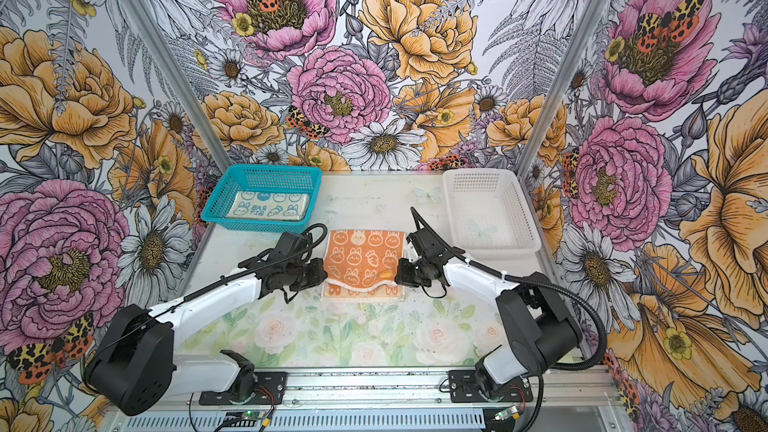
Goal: Fold and stack the towels
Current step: 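Lay the held edge down onto the near edge with both grippers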
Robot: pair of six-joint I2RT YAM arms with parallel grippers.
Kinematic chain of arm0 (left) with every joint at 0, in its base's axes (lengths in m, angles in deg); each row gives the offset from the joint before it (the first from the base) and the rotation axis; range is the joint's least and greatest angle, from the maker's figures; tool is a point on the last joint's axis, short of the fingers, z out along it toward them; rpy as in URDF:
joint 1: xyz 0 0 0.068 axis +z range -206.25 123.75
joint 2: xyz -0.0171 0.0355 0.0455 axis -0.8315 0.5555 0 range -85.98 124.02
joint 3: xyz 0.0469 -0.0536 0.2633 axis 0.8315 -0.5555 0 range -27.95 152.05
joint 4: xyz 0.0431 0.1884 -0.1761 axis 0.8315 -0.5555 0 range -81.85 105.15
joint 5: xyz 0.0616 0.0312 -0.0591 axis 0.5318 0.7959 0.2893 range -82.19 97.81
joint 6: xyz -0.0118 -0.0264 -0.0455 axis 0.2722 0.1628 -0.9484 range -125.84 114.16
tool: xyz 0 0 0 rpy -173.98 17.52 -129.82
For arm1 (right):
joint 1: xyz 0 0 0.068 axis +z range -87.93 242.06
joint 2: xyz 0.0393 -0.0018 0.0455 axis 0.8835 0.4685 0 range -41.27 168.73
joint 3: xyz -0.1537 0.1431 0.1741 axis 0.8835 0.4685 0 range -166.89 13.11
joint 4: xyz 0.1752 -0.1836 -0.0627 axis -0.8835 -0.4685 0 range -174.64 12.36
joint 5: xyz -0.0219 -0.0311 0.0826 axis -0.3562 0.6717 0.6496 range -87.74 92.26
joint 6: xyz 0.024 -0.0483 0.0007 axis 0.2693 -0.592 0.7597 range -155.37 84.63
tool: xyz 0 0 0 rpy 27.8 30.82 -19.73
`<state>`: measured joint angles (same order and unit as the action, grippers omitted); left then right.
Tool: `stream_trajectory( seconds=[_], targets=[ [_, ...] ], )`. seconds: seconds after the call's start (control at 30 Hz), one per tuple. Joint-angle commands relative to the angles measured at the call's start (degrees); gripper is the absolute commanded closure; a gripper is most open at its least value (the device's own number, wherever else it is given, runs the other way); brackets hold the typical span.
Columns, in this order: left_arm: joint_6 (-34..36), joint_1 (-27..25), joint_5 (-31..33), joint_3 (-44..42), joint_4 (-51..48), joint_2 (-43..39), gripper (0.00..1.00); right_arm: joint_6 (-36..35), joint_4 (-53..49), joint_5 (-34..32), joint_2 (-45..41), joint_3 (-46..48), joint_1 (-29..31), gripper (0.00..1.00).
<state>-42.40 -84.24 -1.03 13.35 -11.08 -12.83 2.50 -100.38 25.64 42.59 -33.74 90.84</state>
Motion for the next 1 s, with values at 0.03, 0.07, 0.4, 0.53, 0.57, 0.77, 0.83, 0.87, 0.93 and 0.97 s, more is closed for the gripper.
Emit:
stream_trajectory(
  seconds=[0.03,0.07,0.4,0.53,0.57,0.77,0.83,0.87,0.93,0.97],
  targets=[
    [-1.7,-1.0,-0.2,-1.1,-1.9,-3.5,1.0,-1.4,-3.6,-1.7,-3.9,-0.4,-0.3,1.0],
    [-2.0,-1.2,-0.2,-1.7,-1.9,-3.7,1.0,-1.4,-3.7,-1.9,-3.9,0.3,-0.3,1.0],
    [-3.4,-4.9,0.4,-5.6,0.8,-0.6,1.0,-1.9,-0.5,-4.5,1.2,5.9,-0.1,1.0],
    [-3.3,-5.2,0.8,-6.7,1.9,0.9,1.0,-1.7,0.9,-4.4,3.0,6.8,-0.1,1.0],
    [-3.1,-5.0,1.0,-6.8,1.9,1.4,1.0,-1.7,1.3,-4.2,3.4,6.9,-0.1,1.0],
    [-1.7,-4.4,1.9,-6.6,2.0,3.9,1.0,-1.8,1.8,-4.2,4.5,7.0,0.0,1.0],
    [-1.4,-4.4,1.8,-6.3,2.1,4.9,1.0,-1.7,1.8,-4.2,4.5,7.0,0.1,1.0],
    [-1.4,-4.4,1.8,-6.3,2.3,5.4,1.0,-1.7,1.9,-4.2,4.5,7.0,0.4,1.0],
    [-1.3,-4.4,1.7,-6.2,2.6,5.9,1.0,-1.6,1.8,-4.1,4.4,6.9,0.6,1.0],
    [-1.2,-4.4,1.9,-6.2,2.6,6.2,1.0,-1.5,1.8,-4.2,4.4,6.9,0.7,0.99]
  ],
)
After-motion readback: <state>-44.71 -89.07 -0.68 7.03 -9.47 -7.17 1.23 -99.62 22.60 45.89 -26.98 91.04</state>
